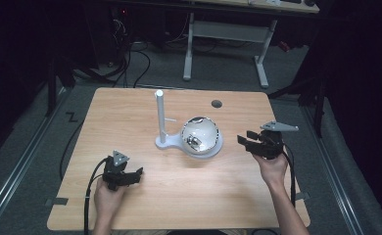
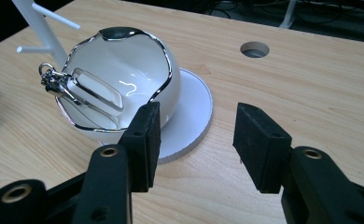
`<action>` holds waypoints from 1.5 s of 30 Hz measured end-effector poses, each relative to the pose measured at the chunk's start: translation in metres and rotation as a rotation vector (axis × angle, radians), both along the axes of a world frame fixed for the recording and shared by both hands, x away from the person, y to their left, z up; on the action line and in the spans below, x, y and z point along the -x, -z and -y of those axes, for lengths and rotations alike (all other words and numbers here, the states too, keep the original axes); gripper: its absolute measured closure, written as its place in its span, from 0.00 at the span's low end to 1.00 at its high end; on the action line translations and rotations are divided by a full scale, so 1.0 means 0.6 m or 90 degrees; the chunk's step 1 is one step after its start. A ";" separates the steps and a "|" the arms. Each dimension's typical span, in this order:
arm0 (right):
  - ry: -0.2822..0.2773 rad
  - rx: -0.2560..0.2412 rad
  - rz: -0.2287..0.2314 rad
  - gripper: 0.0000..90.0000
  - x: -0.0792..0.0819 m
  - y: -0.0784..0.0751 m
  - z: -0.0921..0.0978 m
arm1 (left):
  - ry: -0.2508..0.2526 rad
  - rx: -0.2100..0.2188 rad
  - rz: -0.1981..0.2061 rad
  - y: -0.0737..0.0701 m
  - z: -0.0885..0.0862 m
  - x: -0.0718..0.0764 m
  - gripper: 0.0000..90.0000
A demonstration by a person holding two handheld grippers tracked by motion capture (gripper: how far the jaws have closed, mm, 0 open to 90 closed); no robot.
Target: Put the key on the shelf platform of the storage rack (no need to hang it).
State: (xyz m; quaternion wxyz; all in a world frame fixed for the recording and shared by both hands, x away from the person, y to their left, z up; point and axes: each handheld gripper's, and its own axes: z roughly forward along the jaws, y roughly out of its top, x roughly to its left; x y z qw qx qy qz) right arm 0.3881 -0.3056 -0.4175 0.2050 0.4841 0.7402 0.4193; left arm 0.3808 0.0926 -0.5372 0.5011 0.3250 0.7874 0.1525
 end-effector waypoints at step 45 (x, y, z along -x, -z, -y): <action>0.018 -0.022 -0.019 0.56 0.076 0.053 0.039 | 0.002 -0.001 0.000 0.000 0.000 0.000 0.22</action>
